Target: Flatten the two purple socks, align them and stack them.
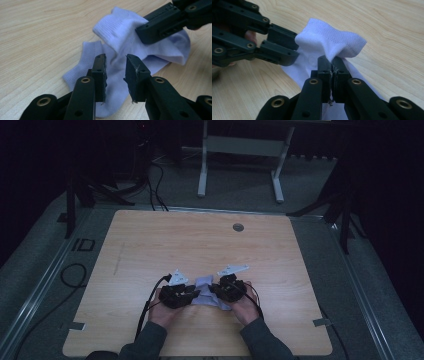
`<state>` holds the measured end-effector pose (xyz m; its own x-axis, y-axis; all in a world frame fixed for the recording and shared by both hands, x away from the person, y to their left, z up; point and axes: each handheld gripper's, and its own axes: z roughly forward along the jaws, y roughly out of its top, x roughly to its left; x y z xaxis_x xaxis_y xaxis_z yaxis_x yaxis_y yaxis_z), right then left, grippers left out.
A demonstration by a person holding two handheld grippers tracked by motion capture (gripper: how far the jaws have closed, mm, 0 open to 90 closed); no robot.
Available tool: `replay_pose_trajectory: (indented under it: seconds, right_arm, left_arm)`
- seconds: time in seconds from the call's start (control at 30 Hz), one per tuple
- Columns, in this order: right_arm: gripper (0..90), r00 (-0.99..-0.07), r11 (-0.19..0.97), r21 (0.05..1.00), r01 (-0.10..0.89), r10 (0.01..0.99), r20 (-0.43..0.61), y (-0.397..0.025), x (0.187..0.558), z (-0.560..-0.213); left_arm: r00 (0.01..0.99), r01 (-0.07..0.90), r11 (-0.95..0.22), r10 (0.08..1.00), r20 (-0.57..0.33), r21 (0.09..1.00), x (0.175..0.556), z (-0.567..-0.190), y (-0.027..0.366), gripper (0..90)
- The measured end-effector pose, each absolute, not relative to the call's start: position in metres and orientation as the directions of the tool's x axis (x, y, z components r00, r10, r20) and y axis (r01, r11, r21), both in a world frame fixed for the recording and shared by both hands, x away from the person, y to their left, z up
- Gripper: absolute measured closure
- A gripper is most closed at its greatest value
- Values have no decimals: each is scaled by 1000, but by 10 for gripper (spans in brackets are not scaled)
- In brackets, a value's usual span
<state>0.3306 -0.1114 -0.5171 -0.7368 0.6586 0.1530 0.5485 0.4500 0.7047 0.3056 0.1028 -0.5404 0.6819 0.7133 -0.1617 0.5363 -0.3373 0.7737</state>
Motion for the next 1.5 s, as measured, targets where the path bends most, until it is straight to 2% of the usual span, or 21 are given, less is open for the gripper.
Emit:
replay_pose_trajectory:
  seconds: [0.07,0.1,0.13,0.17,0.2,0.27,0.33,0.37,0.4,0.53,0.7,0.8,1.03,1.07,1.1,1.13,1.2,1.5]
  right_arm:
    - [870,-741,454,705,545,654,152,-111,330,-518]
    - [870,-746,460,704,541,650,149,-110,330,-518]
    - [868,-750,467,698,543,644,151,-108,329,-520]
    - [868,-750,467,698,543,644,151,-108,329,-520]
    - [866,-753,471,697,540,641,150,-107,329,-520]
    - [852,-755,471,696,541,638,155,-107,329,-520]
    - [739,-762,456,708,539,622,179,-111,329,-515]
    - [739,-762,456,708,539,622,179,-111,329,-515]
    - [666,-768,439,728,527,613,186,-117,328,-507]
    - [635,-766,409,758,508,617,181,-130,327,-493]
    - [661,-733,437,733,522,669,123,-152,331,-484]
    - [682,-696,478,665,574,713,88,-161,335,-501]
    - [710,-686,531,582,616,724,66,-161,337,-529]
    - [744,-682,530,574,624,728,69,-161,338,-531]
    - [843,-678,534,568,627,733,59,-162,339,-533]
    - [879,-674,530,568,629,737,59,-162,339,-533]
    - [890,-672,529,573,626,738,54,-162,339,-533]
    - [900,-665,497,625,603,745,49,-166,334,-519]
  left_arm:
    - [677,541,-336,717,-163,771,307,-543,102,701]
    - [677,540,-333,718,-164,773,307,-543,102,733]
    - [679,537,-333,716,-162,775,307,-543,102,836]
    - [680,533,-336,716,-157,776,307,-543,102,836]
    - [682,530,-337,715,-155,778,307,-543,101,875]
    - [687,522,-348,713,-141,779,306,-542,101,884]
    - [685,522,-342,714,-145,781,306,-541,101,887]
    - [683,524,-341,716,-146,780,306,-541,101,887]
    - [682,525,-340,717,-147,780,306,-541,101,888]
    - [677,530,-340,721,-146,777,306,-542,101,888]
    - [674,533,-341,724,-145,775,306,-541,103,888]
    - [670,534,-336,728,-146,776,306,-541,103,888]
    - [667,537,-337,731,-145,773,306,-541,105,888]
    - [665,539,-336,732,-146,772,306,-541,106,888]
    - [665,540,-336,733,-146,772,306,-541,106,888]
    - [663,541,-334,734,-147,772,306,-541,106,888]
    - [661,542,-331,736,-149,772,305,-540,107,888]
    - [651,549,-317,742,-157,773,305,-538,113,888]
